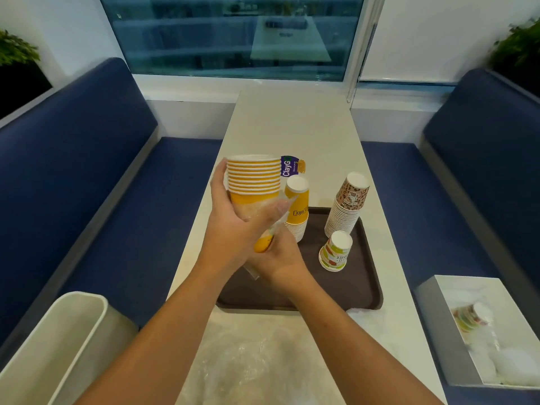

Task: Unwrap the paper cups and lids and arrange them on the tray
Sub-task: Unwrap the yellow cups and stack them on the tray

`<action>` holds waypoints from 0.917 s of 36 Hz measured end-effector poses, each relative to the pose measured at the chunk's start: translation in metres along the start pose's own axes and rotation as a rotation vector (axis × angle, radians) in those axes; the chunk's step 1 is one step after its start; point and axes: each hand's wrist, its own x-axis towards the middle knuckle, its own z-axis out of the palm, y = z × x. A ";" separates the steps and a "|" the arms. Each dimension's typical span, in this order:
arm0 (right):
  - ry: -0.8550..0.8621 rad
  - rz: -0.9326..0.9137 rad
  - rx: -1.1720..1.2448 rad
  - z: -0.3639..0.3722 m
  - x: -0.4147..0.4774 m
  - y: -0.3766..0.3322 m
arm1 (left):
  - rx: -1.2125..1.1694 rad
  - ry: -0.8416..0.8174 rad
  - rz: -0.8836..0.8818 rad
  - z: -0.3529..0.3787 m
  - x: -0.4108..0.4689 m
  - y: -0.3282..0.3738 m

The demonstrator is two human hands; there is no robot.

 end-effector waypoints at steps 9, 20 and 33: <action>-0.248 0.059 -0.435 -0.053 -0.002 -0.013 | 0.142 -0.082 0.057 -0.024 0.003 -0.015; -0.038 -0.303 -0.383 -0.061 0.015 -0.045 | 0.287 -0.220 0.044 -0.031 -0.003 -0.027; 0.086 -0.277 -0.327 -0.059 0.017 -0.045 | 0.388 -0.274 0.053 -0.049 -0.006 -0.034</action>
